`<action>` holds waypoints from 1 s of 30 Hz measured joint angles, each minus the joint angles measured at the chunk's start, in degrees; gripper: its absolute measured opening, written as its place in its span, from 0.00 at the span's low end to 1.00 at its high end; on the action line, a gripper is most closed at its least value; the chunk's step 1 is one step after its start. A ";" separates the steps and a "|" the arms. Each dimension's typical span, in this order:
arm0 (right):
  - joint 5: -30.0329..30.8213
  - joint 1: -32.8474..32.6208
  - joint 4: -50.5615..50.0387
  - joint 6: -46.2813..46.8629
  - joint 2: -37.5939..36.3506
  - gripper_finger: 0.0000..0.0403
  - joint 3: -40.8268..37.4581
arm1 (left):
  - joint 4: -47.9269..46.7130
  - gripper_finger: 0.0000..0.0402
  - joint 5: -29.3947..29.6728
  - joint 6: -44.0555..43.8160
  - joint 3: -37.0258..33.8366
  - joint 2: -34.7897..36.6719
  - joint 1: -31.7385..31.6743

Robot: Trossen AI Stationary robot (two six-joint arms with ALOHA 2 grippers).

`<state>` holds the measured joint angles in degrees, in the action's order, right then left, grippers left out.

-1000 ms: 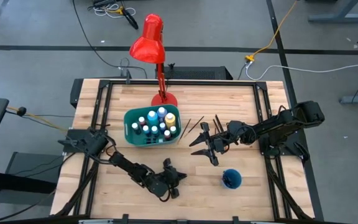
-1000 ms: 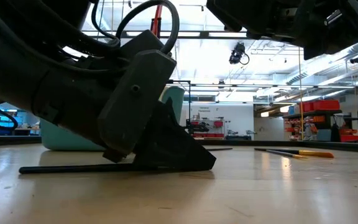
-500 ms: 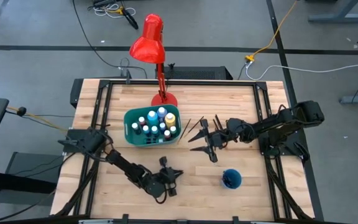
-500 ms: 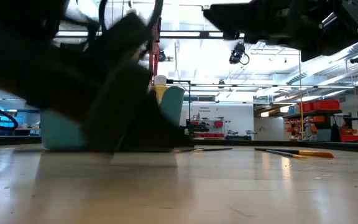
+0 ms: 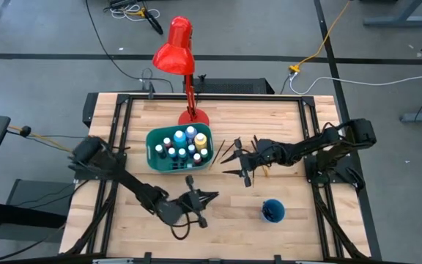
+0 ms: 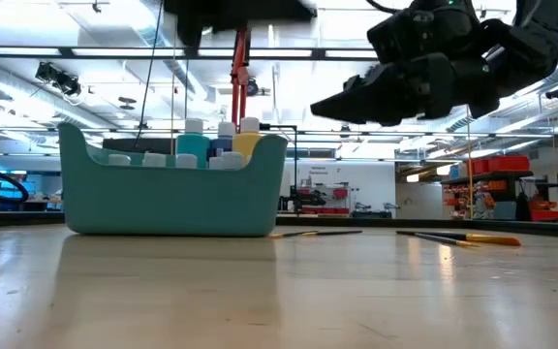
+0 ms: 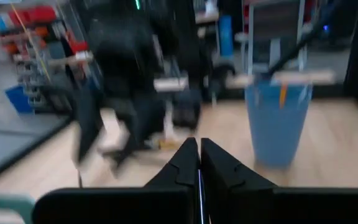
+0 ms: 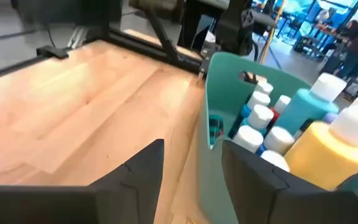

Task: Pick & Place Paint Supplies
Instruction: Put the silver paint brush into the blue cup

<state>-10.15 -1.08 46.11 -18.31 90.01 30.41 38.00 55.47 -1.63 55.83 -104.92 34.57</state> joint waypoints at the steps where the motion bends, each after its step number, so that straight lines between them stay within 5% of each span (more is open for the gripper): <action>1: -0.59 0.00 0.32 0.05 0.45 0.42 0.00 | 0.88 0.02 0.01 1.77 0.00 1.66 0.00; 7: -11.35 -0.63 14.42 6.53 3.71 0.42 0.01 | 9.28 0.02 -3.55 17.27 0.09 8.06 -0.22; 11: -12.39 -2.49 24.11 13.64 6.21 0.42 3.13 | 17.87 0.00 -8.93 28.61 0.09 8.04 -2.08; 18: -13.07 -5.32 17.74 14.76 9.73 0.42 14.94 | 25.36 0.00 -22.57 32.02 0.11 8.11 -7.65; 30: -11.33 -6.49 11.17 12.88 10.06 0.33 20.15 | 25.93 0.00 -25.42 32.06 0.11 8.11 -9.90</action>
<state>-21.47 -7.57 57.28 -5.42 100.07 50.57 63.93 30.05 30.44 55.94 -96.82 24.67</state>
